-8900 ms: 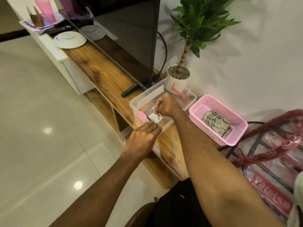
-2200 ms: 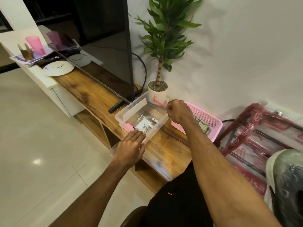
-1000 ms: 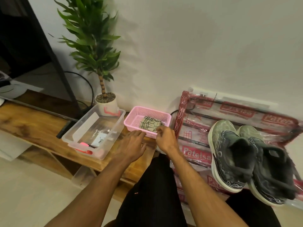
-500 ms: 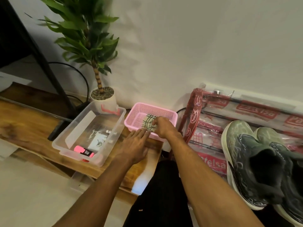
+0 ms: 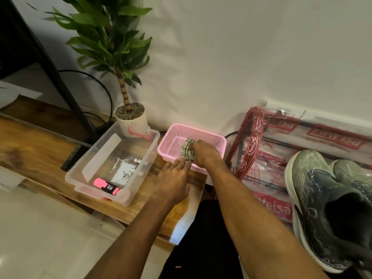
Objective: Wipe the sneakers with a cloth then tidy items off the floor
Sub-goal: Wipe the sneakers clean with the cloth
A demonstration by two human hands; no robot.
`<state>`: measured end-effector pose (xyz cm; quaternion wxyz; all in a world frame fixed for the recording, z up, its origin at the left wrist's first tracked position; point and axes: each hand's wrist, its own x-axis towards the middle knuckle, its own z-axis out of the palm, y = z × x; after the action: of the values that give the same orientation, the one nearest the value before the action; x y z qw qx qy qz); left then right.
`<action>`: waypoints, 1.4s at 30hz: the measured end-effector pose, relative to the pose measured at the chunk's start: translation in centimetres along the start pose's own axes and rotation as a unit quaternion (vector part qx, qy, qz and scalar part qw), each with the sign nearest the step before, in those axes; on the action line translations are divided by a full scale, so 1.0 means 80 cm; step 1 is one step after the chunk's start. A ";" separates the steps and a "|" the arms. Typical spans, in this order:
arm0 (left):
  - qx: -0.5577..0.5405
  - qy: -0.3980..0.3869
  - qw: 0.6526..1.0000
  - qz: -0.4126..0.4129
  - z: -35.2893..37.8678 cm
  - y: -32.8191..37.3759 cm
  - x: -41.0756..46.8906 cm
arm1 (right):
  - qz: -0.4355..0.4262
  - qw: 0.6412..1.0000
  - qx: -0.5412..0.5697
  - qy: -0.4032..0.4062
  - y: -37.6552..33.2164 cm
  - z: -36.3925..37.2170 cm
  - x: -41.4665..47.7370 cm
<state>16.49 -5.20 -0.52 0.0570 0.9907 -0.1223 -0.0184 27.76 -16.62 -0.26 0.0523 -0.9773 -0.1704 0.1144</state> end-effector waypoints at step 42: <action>-0.126 0.348 0.923 0.106 -0.178 0.220 -0.040 | 0.183 0.508 0.755 0.374 0.082 -0.205 -0.318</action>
<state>9.84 -19.85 15.73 0.2219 0.9005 -0.1961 0.3184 10.51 -32.56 19.94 0.8068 -0.5306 0.1978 -0.1689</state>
